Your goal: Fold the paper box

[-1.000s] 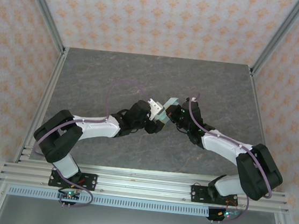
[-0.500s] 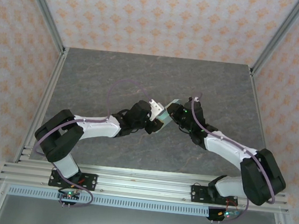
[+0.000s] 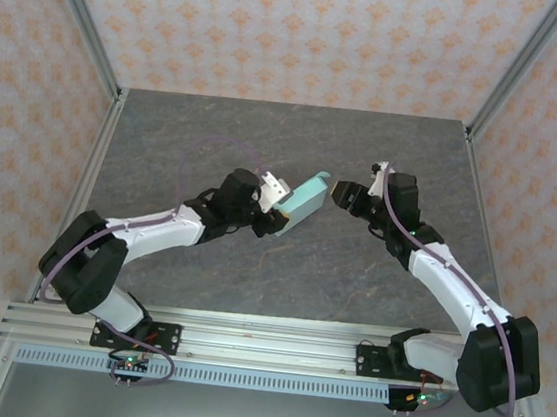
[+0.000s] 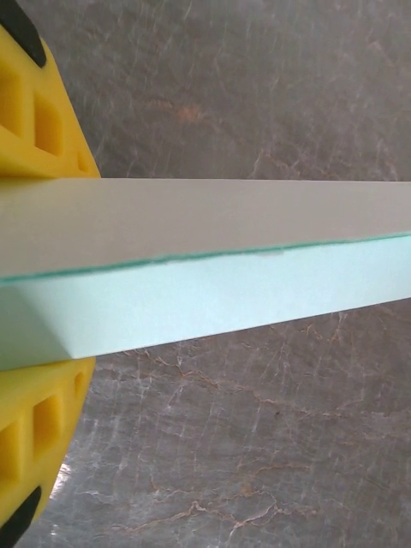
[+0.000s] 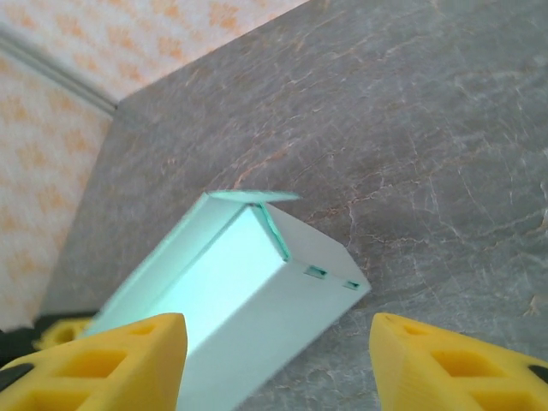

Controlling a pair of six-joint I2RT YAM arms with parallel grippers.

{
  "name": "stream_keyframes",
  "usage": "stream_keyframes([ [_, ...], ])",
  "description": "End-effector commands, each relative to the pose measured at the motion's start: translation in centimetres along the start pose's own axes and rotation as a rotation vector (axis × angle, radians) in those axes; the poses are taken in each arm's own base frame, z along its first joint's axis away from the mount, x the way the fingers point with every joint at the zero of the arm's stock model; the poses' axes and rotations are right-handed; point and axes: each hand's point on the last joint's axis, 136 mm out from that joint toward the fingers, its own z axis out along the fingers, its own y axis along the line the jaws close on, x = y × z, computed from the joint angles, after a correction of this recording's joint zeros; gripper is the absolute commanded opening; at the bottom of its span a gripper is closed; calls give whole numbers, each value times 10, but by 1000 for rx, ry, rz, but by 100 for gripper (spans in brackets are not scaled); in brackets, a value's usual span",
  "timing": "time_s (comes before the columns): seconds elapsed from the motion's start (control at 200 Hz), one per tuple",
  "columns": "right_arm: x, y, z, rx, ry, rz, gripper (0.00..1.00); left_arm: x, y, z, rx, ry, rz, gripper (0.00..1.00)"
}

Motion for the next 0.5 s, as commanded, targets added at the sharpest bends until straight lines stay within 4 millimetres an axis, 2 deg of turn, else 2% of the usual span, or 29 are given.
stream_keyframes([
  [0.0,4,7,-7,-20,47,-260,59,2,-16,-15,97,12,108,36],
  [0.23,-11,18,-12,-40,5,-496,55,12,-10,-30,217,65,118,35],
  [0.37,-3,17,-21,-25,72,-622,58,7,-1,-33,241,67,133,35],
  [0.495,6,21,-28,-55,139,-716,59,9,-10,-36,333,90,208,36],
])
